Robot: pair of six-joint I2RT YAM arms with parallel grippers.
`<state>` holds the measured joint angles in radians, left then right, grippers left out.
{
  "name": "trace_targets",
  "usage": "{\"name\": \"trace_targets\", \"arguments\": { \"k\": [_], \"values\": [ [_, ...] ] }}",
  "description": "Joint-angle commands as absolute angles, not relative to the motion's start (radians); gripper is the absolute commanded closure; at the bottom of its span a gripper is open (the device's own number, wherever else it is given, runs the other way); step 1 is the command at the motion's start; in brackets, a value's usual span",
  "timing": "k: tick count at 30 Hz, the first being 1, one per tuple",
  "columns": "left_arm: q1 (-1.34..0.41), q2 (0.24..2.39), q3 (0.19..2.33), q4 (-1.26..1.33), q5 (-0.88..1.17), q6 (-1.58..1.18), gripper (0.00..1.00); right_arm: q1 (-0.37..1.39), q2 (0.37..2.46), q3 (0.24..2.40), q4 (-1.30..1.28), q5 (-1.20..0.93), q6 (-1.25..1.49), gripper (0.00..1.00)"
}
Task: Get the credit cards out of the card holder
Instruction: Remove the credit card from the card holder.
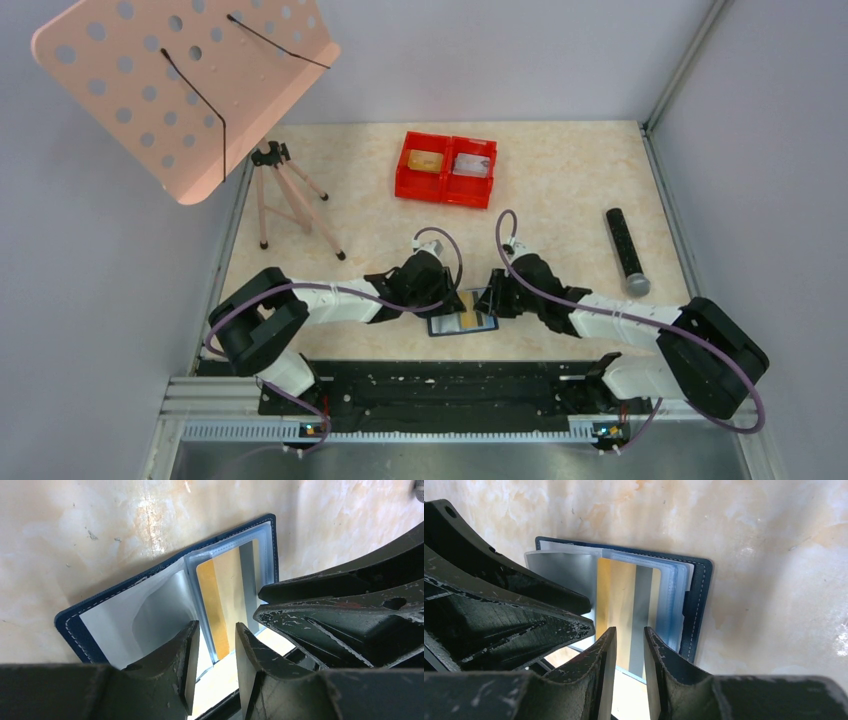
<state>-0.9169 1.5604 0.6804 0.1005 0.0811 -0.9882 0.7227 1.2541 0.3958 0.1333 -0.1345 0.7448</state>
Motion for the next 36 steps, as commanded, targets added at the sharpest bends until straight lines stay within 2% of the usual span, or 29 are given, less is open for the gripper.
{"name": "trace_targets", "arguments": {
  "k": [1, 14, 24, 36],
  "values": [
    [-0.914, 1.556, 0.672, 0.176, 0.068, -0.982, 0.62, 0.713, 1.245, 0.378, 0.108, -0.092, 0.743, 0.73],
    [-0.914, 1.56, 0.644, 0.174, 0.045, -1.014, 0.63, 0.714, 1.232, 0.337, 0.144, -0.093, 0.778, 0.76],
    [-0.914, 1.576, 0.602, 0.311, 0.106, -1.041, 0.65, 0.713, 1.246, 0.325, 0.165, -0.101, 0.784, 0.77],
    [-0.914, 1.577, 0.591, 0.347, 0.148, -1.087, 0.74, 0.713, 1.235, 0.311, 0.175, -0.101, 0.8, 0.77]
  ]
}}
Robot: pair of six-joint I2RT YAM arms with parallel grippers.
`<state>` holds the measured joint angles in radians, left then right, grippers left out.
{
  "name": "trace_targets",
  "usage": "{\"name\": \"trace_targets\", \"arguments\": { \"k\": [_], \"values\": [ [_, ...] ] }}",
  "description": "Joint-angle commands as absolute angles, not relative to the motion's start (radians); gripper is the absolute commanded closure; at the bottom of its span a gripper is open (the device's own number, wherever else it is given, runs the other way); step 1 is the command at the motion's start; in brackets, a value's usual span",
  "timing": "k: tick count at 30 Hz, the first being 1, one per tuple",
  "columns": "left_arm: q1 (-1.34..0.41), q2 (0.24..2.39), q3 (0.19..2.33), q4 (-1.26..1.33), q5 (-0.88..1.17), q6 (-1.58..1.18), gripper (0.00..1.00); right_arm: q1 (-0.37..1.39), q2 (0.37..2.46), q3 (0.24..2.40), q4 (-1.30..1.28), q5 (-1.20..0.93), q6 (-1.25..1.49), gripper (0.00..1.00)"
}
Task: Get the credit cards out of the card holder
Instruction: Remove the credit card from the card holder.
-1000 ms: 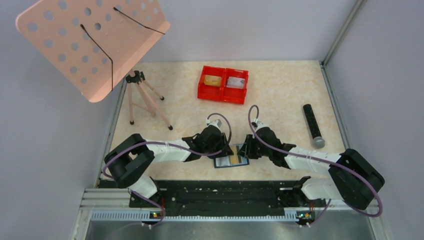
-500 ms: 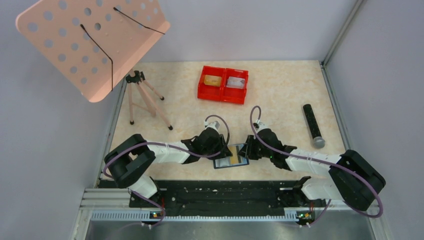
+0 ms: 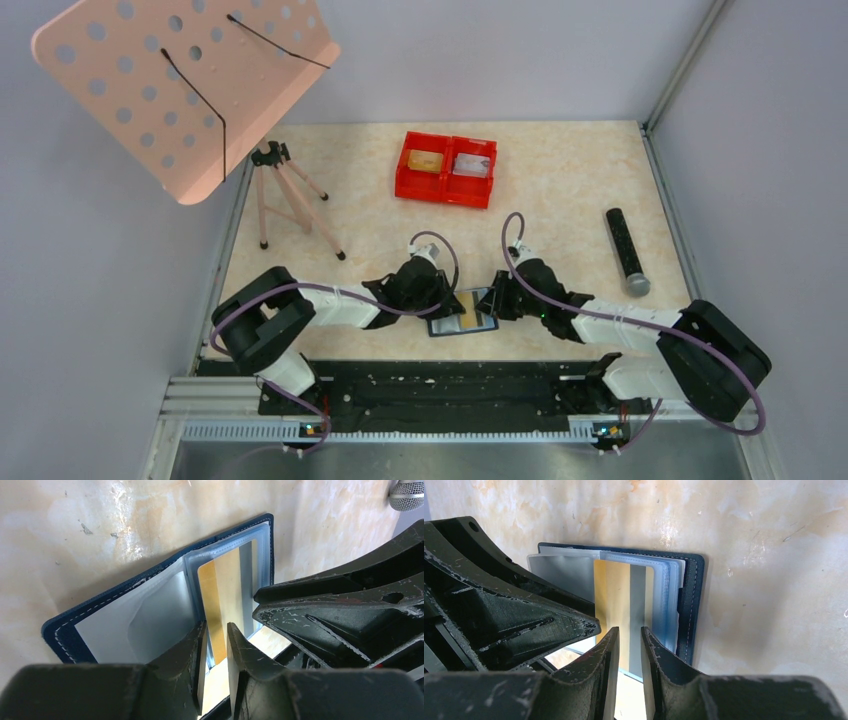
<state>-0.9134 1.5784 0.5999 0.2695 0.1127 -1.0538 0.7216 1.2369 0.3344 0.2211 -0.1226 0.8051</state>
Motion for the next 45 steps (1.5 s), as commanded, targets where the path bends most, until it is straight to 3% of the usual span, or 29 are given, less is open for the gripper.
{"name": "trace_targets", "arguments": {
  "k": [1, 24, 30, 35, 45],
  "values": [
    [-0.914, 1.574, 0.586, 0.36, 0.157, -1.095, 0.75, 0.714, 1.235, 0.311, 0.176, -0.101, 0.801, 0.77],
    [-0.913, 1.562, 0.554, 0.504, 0.134, -1.147, 0.77, 0.714, 1.18, 0.26, 0.173, -0.094, 0.838, 0.78],
    [-0.914, 1.611, 0.555, 0.57, 0.164, -1.173, 0.86, 0.713, 1.153, 0.252, 0.157, -0.09, 0.847, 0.78],
    [-0.913, 1.608, 0.548, 0.591, 0.171, -1.177, 1.0, 0.713, 1.14, 0.247, 0.143, -0.078, 0.854, 0.78],
    [-0.907, 1.574, 0.548, 0.471, 0.154, -1.13, 1.0, 0.713, 1.094, 0.249, 0.089, -0.019, 0.865, 0.77]
  ]
}}
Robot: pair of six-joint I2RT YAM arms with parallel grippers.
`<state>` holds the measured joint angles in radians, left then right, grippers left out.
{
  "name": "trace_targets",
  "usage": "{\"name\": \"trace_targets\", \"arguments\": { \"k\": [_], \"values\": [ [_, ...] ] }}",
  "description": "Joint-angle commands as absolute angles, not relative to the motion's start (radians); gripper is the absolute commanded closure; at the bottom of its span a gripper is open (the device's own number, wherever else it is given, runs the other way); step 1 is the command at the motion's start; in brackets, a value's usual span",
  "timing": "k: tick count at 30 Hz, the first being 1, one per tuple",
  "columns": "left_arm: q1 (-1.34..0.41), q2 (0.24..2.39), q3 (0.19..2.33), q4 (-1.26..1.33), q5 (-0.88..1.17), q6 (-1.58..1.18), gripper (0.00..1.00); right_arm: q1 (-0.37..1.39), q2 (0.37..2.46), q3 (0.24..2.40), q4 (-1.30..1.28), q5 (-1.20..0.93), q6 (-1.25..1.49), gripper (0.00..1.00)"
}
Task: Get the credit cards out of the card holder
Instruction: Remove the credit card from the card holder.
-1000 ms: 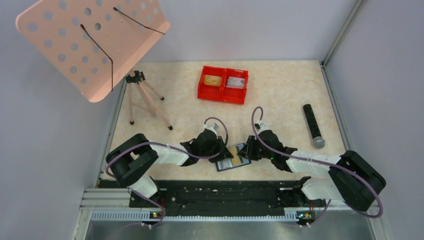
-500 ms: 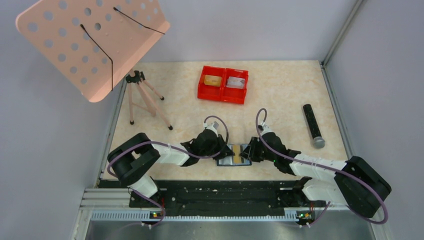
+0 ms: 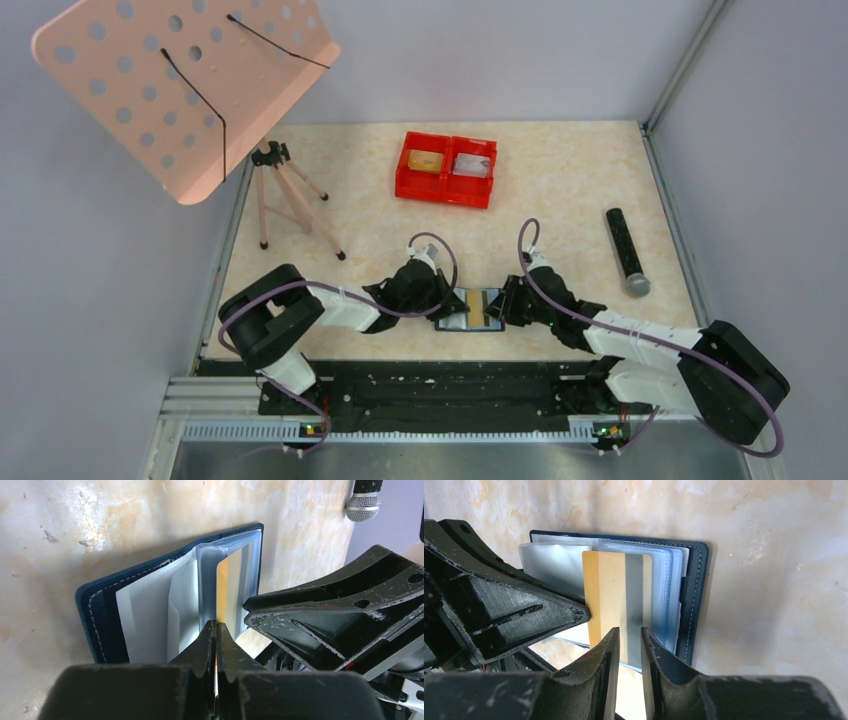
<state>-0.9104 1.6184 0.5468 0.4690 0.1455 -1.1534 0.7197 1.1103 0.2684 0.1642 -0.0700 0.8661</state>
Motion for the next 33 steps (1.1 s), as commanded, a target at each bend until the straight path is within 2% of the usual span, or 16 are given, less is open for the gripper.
{"name": "trace_targets", "arguments": {
  "k": [1, 22, 28, 33],
  "values": [
    [-0.906, 1.573, 0.544, 0.47, 0.158, -1.129, 1.0, 0.714, 1.093, 0.245, 0.089, -0.016, 0.865, 0.77],
    [-0.813, 1.417, 0.459, 0.402, 0.229, -1.077, 1.0, 0.692, 1.084, 0.295, 0.024, 0.005, 0.817, 0.74],
    [-0.813, 1.325, 0.539, 0.173, 0.191, -1.004, 1.0, 0.692, 0.999, 0.41, -0.068, -0.032, 0.695, 0.69],
    [-0.813, 1.245, 0.588, 0.054, 0.173, -0.995, 1.0, 0.692, 0.917, 0.435, 0.022, -0.084, 0.469, 0.65]
  ]
}}
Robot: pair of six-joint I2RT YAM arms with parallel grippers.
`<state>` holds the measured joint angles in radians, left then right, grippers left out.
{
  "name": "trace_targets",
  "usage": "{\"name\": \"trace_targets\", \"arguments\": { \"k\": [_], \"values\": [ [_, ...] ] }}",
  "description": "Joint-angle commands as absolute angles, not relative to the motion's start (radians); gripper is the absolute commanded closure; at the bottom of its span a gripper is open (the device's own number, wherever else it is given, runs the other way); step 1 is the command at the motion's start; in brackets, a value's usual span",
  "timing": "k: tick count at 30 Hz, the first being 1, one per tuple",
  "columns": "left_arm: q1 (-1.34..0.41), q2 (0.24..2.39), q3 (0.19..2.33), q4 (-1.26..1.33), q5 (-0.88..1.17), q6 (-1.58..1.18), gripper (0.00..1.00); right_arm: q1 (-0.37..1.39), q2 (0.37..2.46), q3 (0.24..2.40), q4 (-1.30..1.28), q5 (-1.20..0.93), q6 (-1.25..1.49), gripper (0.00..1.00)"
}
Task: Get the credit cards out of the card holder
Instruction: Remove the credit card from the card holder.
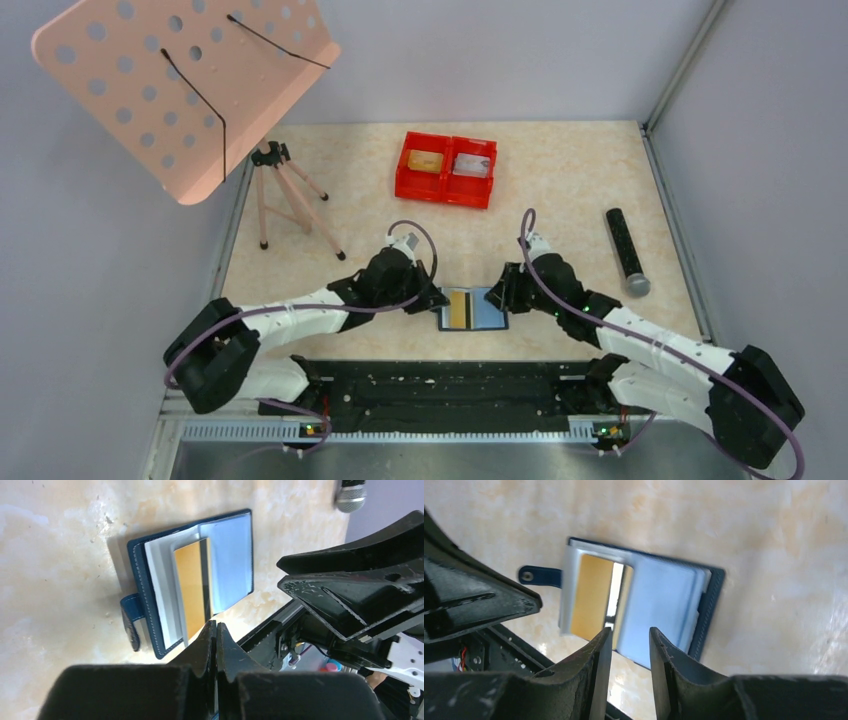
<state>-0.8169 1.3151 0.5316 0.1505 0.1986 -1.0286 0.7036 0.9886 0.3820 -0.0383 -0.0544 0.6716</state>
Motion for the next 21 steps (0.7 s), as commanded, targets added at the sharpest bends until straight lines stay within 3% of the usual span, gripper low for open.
{"name": "trace_targets", "arguments": {
  "k": [1, 7, 11, 15, 21],
  "values": [
    [-0.813, 1.231, 0.591, 0.052, 0.173, -0.998, 1.0, 0.692, 0.896, 0.427, 0.059, -0.083, 0.426, 0.65],
    [-0.814, 1.202, 0.612, -0.029, 0.131, -0.978, 1.0, 0.692, 0.871, 0.46, 0.07, -0.042, 0.354, 0.59],
    [-0.813, 1.219, 0.605, -0.01, 0.183, -0.956, 0.89, 0.693, 0.97, 0.538, -0.052, -0.061, 0.491, 0.56],
    [-0.815, 1.267, 0.61, 0.073, 0.284, -0.924, 0.79, 0.693, 1.012, 0.507, -0.011, -0.13, 0.669, 0.56],
    [-0.815, 1.331, 0.632, 0.057, 0.306, -0.913, 0.75, 0.708, 1.068, 0.525, 0.006, -0.165, 0.633, 0.47]
  ]
}}
